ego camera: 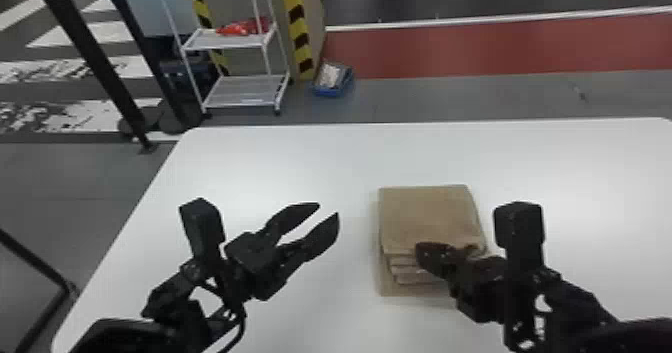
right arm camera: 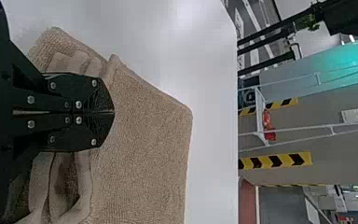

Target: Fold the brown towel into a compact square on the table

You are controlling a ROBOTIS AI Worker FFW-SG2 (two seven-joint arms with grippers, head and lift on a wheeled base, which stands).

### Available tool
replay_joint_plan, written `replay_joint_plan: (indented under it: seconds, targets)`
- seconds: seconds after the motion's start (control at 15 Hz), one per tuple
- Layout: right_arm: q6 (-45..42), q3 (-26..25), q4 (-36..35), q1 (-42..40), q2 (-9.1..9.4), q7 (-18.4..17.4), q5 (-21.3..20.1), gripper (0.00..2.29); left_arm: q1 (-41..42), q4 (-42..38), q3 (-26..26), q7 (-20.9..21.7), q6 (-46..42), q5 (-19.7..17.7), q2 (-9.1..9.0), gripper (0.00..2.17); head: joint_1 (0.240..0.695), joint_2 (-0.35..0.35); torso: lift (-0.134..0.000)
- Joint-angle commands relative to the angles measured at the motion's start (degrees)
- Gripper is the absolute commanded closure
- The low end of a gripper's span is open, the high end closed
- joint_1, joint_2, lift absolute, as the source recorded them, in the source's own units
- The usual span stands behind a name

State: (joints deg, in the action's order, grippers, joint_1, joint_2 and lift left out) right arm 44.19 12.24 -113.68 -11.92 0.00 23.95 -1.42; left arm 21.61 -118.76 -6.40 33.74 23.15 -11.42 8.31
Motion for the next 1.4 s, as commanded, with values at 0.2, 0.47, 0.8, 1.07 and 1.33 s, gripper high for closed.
replay_joint_plan:
  seconds: [0.2,0.47,0.8,1.07,1.33]
  targets:
    - [1.48,0.06,-2.08,-2.67,0.05,-0.04,0.8,2.13,0.1,-0.07,0.33,0.1,0.01,0.17,0.04,0.65,0.695,0.183,-0.124]
    - [-0.11,-0.2,-4.45,-3.29,0.05,-1.45,0.8,1.95,0.45,-0.25,0.33,0.1,-2.1,0.17,0.13,0.65,0.695,0.186,-0.124]
    - [-4.68,-6.97,-6.82,-0.48,0.05,1.8,1.51,0.0,0.36,-0.68,0.77,-4.3,-7.19,-0.18,-0.31,0.13,0.695,0.16,-0.124]
    - [-7.49,-17.43,-5.24,5.41,0.05,9.62,2.12,0.05,-2.45,3.27,4.9,-16.78,-18.97,1.4,-0.49,0.07,0.695,0.111,-0.124]
    - [-19.79,-21.56,1.35,6.55,0.05,11.56,4.76,0.05,-6.14,10.65,11.76,-27.76,-34.97,9.14,-0.57,0.07,0.695,0.037,-0.124]
